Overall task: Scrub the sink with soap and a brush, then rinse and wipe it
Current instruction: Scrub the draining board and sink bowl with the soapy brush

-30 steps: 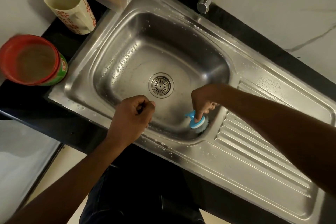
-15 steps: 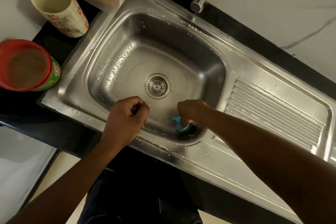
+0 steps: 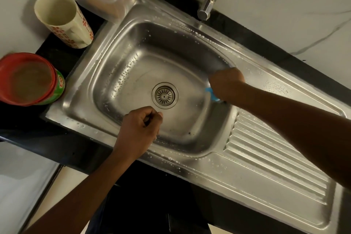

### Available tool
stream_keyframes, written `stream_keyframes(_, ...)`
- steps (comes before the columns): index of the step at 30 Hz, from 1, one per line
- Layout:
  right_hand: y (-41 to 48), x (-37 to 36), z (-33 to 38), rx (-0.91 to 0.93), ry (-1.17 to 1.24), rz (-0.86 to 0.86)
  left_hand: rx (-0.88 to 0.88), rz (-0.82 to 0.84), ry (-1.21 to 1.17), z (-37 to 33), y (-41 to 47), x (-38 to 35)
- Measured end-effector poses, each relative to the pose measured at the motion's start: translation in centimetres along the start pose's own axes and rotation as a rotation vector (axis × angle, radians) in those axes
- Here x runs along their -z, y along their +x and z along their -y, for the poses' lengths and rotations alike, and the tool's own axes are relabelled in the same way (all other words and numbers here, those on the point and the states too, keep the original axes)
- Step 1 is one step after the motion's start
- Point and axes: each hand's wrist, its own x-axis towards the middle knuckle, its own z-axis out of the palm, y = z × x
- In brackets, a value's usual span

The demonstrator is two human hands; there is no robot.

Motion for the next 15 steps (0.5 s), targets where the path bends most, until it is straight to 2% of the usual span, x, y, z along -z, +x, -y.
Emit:
stream_keyframes(4, 1.9, -0.1, 0.6, -0.029, -0.105, -0.153, 0.014, -0.01, -0.01, 0.2, -0.1, 0.6)
stream_keyframes(10, 3.6, -3.8, 3.7, 0.039, -0.092, -0.139, 0.039, -0.043, -0.032, 0.8, -0.1, 1.3)
stream_keyframes(15, 1.4, -1.8, 1.5, 0.027, -0.128, -0.173, 0.043, -0.025, -0.051, 1.0, -0.1, 0.8)
